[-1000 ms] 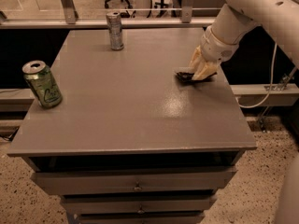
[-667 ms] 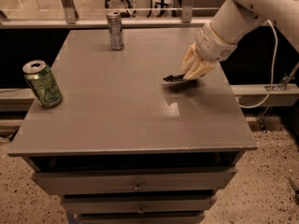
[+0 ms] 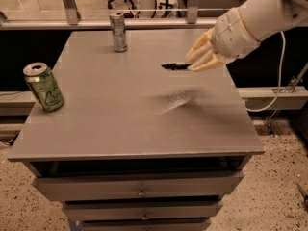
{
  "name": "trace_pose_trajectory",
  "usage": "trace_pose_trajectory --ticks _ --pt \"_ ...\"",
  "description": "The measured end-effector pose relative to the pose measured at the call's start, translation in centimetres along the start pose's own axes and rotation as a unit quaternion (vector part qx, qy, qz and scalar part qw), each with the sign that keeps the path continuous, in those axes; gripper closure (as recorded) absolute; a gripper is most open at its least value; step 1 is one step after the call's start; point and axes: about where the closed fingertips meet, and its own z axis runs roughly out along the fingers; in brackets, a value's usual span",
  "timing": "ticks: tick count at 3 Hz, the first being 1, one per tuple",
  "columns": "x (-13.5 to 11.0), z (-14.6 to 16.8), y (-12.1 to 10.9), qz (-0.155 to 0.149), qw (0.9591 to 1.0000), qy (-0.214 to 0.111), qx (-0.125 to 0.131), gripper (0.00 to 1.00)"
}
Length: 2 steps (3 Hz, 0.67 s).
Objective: Pick rxbar chocolate
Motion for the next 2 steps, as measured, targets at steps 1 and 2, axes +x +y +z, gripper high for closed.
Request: trace_pose_trajectory --ticks 1,2 --pt "-1.94 -3.59 -0.36 -0.014 0.9969 -0.042 0.066 1.0" --pt "-2.04 -3.88 -0.21 -0.012 0.9964 -0.047 0.069 1.0"
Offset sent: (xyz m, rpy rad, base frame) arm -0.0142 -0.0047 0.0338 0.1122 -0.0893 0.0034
